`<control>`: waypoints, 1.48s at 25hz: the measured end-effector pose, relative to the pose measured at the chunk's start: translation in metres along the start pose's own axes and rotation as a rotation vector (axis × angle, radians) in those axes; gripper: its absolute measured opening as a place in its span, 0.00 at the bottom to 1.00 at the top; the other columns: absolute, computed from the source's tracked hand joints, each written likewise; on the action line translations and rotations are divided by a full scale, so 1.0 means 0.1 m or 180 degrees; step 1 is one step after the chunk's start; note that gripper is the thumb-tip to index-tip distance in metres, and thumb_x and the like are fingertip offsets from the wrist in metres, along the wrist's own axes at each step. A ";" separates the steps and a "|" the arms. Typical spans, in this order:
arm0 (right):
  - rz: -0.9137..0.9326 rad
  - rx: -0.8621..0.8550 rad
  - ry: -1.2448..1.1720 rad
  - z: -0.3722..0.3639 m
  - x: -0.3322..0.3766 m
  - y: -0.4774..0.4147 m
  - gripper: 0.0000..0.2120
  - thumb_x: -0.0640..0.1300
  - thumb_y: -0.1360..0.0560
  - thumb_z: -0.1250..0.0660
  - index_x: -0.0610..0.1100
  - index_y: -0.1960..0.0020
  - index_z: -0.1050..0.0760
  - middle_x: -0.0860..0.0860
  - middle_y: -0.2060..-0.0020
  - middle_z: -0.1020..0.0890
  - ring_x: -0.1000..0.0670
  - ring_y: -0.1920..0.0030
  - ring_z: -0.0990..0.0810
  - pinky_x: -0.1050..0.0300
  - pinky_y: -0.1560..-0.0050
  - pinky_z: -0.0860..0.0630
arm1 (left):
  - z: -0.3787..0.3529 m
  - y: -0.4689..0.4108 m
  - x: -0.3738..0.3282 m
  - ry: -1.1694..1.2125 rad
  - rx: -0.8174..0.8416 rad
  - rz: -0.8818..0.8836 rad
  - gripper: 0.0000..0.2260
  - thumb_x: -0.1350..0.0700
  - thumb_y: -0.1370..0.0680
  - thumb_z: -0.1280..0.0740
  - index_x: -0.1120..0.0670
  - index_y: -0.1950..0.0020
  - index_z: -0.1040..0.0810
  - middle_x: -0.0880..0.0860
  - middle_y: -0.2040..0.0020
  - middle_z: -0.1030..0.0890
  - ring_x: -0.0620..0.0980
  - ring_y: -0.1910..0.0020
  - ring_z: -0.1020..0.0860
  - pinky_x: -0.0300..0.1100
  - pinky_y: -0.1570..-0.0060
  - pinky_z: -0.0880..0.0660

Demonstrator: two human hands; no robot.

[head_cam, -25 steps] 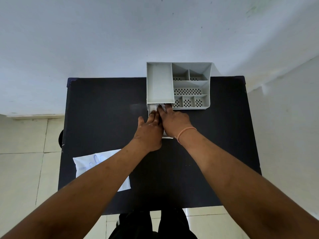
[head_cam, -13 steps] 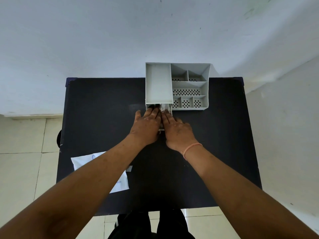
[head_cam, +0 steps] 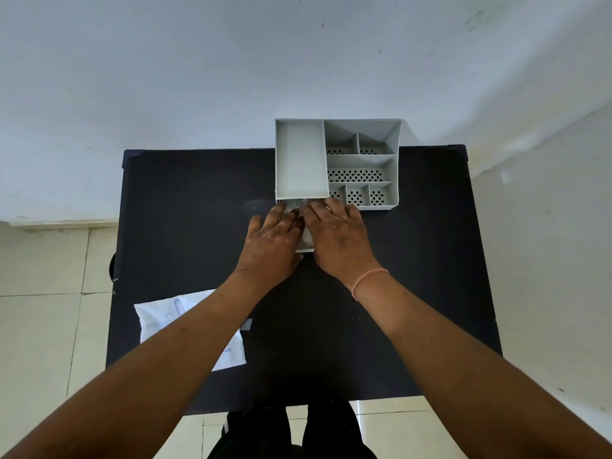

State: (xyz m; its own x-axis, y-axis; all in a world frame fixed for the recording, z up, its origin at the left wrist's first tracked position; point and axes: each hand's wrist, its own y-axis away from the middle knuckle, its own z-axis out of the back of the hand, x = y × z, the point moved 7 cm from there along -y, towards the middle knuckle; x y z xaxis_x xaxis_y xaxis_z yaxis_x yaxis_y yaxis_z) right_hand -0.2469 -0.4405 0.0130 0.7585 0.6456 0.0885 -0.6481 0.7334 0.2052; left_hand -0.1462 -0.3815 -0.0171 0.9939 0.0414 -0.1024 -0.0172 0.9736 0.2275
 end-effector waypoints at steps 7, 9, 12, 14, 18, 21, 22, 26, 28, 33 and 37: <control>-0.0304 0.0479 0.0219 -0.15 0.14 -0.09 0.26 0.47 0.20 0.40 0.44 0.23 0.31 0.47 0.24 0.28 0.42 0.20 0.41 0.36 0.25 0.43 | 0.08 -0.07 -0.05 -0.0089 0.0279 0.0035 0.24 0.47 0.24 0.26 0.52 0.29 0.19 0.52 0.26 0.20 0.59 0.18 0.35 0.65 0.30 0.32; -0.0420 0.0231 -0.0254 -0.01 0.11 0.00 0.27 0.46 0.23 0.35 0.46 0.24 0.30 0.49 0.25 0.27 0.42 0.22 0.38 0.38 0.28 0.37 | 0.13 -0.04 -0.04 -0.0038 0.0184 0.0047 0.27 0.47 0.25 0.25 0.53 0.27 0.20 0.55 0.24 0.22 0.60 0.19 0.33 0.65 0.31 0.31; -0.0871 -0.0350 -0.0692 0.14 -0.08 0.32 0.29 0.42 0.28 0.30 0.48 0.27 0.28 0.48 0.28 0.25 0.42 0.28 0.30 0.40 0.34 0.26 | 0.19 0.06 0.02 -0.0019 -0.0104 0.0010 0.30 0.46 0.29 0.21 0.54 0.29 0.19 0.60 0.29 0.21 0.64 0.32 0.23 0.61 0.40 0.24; -0.1076 0.0168 -0.0671 -0.04 -0.16 0.48 0.35 0.42 0.28 0.28 0.52 0.22 0.34 0.45 0.21 0.35 0.40 0.24 0.35 0.38 0.30 0.28 | 0.16 0.13 0.05 -0.0061 -0.0115 0.0000 0.31 0.45 0.29 0.20 0.52 0.27 0.19 0.59 0.35 0.20 0.62 0.40 0.20 0.59 0.43 0.23; -0.0903 0.1083 -0.0433 -0.36 -0.10 0.40 0.43 0.45 0.26 0.28 0.59 0.17 0.46 0.42 0.15 0.53 0.36 0.19 0.43 0.33 0.25 0.35 | 0.10 0.14 0.08 -0.0041 0.0052 0.0115 0.26 0.44 0.23 0.25 0.49 0.26 0.20 0.60 0.38 0.19 0.61 0.45 0.17 0.58 0.44 0.23; -0.0868 0.1032 -0.0428 -0.35 -0.11 0.27 0.39 0.45 0.25 0.29 0.57 0.18 0.41 0.42 0.15 0.52 0.36 0.20 0.41 0.32 0.25 0.36 | 0.08 0.08 0.08 0.0004 0.0131 0.0096 0.25 0.44 0.23 0.26 0.48 0.27 0.20 0.61 0.39 0.19 0.63 0.46 0.16 0.58 0.45 0.23; -0.0907 0.1023 -0.0524 -0.33 -0.13 0.25 0.38 0.44 0.25 0.29 0.57 0.19 0.39 0.42 0.15 0.51 0.36 0.19 0.41 0.33 0.25 0.36 | 0.10 0.06 0.08 0.0029 0.0118 0.0101 0.24 0.44 0.22 0.26 0.48 0.27 0.20 0.61 0.39 0.19 0.63 0.46 0.17 0.58 0.44 0.23; -0.1022 0.0392 -0.0794 -0.12 -0.15 0.23 0.37 0.42 0.27 0.29 0.55 0.21 0.36 0.44 0.16 0.45 0.37 0.23 0.34 0.36 0.30 0.29 | 0.18 0.00 0.14 0.0238 0.0019 0.0248 0.23 0.43 0.20 0.29 0.48 0.25 0.21 0.59 0.42 0.20 0.62 0.44 0.17 0.58 0.43 0.23; -0.1115 0.0740 -0.0801 -0.21 -0.15 0.20 0.42 0.44 0.26 0.29 0.58 0.17 0.45 0.43 0.17 0.44 0.37 0.24 0.32 0.35 0.30 0.30 | 0.22 -0.08 0.14 0.0274 0.0036 0.0315 0.24 0.41 0.19 0.32 0.47 0.25 0.22 0.58 0.40 0.19 0.61 0.41 0.17 0.57 0.41 0.24; -0.1154 0.1287 -0.0943 -0.37 -0.17 0.01 0.44 0.44 0.25 0.30 0.61 0.17 0.50 0.43 0.23 0.33 0.35 0.30 0.24 0.36 0.34 0.25 | 0.21 -0.20 0.17 0.0364 0.0202 0.0477 0.26 0.39 0.20 0.32 0.45 0.23 0.25 0.56 0.34 0.19 0.60 0.36 0.18 0.58 0.36 0.26; -0.1169 0.0693 -0.1234 -0.23 -0.21 -0.02 0.38 0.40 0.25 0.32 0.58 0.20 0.41 0.45 0.28 0.28 0.37 0.32 0.24 0.38 0.36 0.22 | 0.22 -0.16 0.20 0.0283 0.0221 0.0433 0.27 0.41 0.20 0.30 0.43 0.21 0.27 0.55 0.33 0.18 0.58 0.35 0.18 0.58 0.35 0.25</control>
State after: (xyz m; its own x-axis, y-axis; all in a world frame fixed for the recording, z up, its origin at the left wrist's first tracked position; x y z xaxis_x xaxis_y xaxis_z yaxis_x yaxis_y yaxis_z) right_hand -0.2631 -0.4508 -0.0115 0.9271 0.2014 0.3160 -0.3398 0.8073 0.4824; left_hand -0.1237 -0.4015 -0.0012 0.9693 0.1945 -0.1505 -0.1403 0.9400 0.3111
